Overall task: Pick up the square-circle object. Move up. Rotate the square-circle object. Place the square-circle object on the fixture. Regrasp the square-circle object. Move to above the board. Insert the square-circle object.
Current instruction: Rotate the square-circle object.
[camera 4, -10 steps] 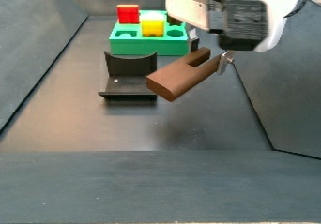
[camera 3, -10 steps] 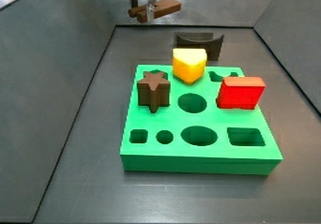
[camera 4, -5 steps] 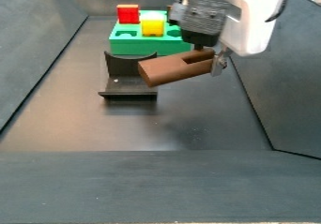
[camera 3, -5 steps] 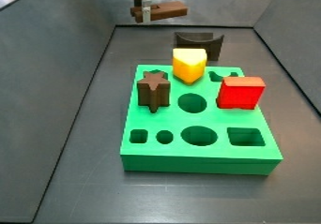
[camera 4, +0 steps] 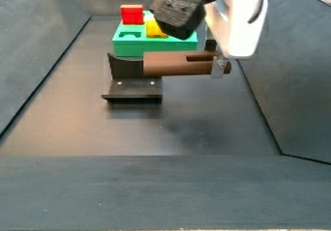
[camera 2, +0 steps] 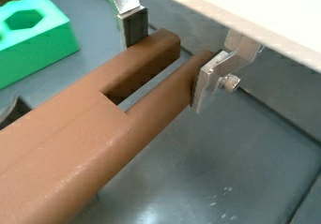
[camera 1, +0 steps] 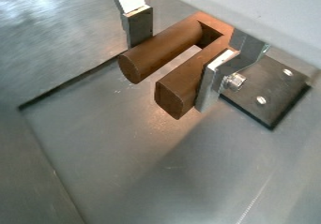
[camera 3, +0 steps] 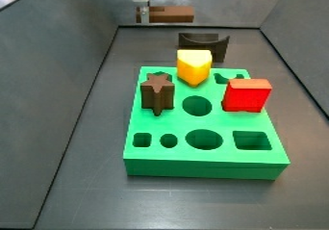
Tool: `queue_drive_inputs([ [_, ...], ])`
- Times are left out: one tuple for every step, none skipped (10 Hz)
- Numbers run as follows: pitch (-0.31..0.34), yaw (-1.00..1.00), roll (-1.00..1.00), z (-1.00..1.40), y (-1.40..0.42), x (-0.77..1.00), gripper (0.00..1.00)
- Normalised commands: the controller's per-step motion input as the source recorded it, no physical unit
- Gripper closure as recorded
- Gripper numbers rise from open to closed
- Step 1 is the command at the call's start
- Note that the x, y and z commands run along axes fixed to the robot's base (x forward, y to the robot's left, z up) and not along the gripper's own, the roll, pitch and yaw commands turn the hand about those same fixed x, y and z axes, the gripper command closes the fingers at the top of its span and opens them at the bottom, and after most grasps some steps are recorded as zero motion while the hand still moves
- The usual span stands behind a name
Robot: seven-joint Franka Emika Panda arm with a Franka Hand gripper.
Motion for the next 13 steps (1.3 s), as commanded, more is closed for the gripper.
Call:
queue_drive_inputs([
  [-0.005, -1.0, 0.0, -0.03, 0.02, 0.03, 1.0],
  [-0.006, -1.0, 0.0, -0.03, 0.02, 0.03, 1.0],
  [-0.006, -1.0, 0.0, -0.03, 0.02, 0.03, 1.0],
  [-0.006, -1.0, 0.0, -0.03, 0.02, 0.02, 1.0],
  [-0.006, -1.0, 0.0, -0.03, 0.02, 0.02, 1.0],
  [-0.007, -1.0, 0.0, -0.03, 0.02, 0.02, 1.0],
  [-0.007, -1.0, 0.0, -0.03, 0.02, 0.02, 1.0],
  [-0.007, -1.0, 0.0, -0.03, 0.02, 0.02, 1.0],
  [-0.008, -1.0, 0.0, -0.03, 0.02, 0.02, 1.0],
  [-0.008, -1.0, 0.0, -0.03, 0.02, 0.02, 1.0],
  [-0.009, -1.0, 0.0, -0.03, 0.02, 0.02, 1.0],
  [-0.01, -1.0, 0.0, -0.03, 0.02, 0.02, 1.0],
  [-0.01, -1.0, 0.0, -0.03, 0.02, 0.02, 1.0],
])
